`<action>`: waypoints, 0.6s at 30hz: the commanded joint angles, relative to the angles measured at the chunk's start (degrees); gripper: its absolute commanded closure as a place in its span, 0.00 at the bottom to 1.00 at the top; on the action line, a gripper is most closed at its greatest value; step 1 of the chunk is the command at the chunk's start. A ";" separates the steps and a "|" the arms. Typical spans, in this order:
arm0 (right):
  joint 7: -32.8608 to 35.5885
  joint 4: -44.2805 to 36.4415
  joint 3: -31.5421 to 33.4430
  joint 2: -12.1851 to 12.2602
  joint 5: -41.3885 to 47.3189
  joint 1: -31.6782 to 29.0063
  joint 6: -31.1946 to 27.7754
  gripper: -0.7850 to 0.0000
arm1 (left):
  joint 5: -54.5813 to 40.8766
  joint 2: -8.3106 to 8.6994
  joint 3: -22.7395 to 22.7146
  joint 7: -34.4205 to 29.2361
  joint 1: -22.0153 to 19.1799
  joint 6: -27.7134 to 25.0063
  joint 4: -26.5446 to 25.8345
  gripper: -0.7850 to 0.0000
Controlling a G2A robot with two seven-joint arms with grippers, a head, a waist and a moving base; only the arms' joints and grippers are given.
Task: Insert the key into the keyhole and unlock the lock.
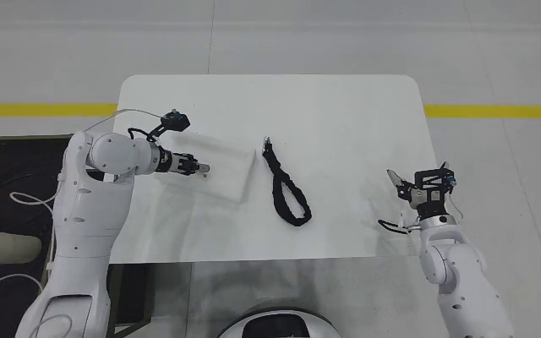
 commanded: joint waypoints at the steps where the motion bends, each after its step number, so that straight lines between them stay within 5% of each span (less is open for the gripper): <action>1: 0.00 0.00 0.00 0.00 0.00 0.00 0.00 0.00 | -0.27 0.09 0.51 0.38 -0.27 -0.78 1.00 0.59; 4: 0.00 0.00 0.00 0.00 0.00 0.00 0.00 0.00 | -0.63 0.23 1.15 0.68 -0.89 -1.32 2.27 0.66; 6: 0.00 0.00 0.00 0.00 0.00 0.00 0.00 0.00 | -0.98 0.32 1.56 0.75 -1.22 -1.55 2.82 1.00; 18: 0.00 0.00 0.00 0.00 0.00 0.00 0.00 0.00 | 2.29 1.80 1.91 -4.17 -2.83 -1.80 -4.57 1.00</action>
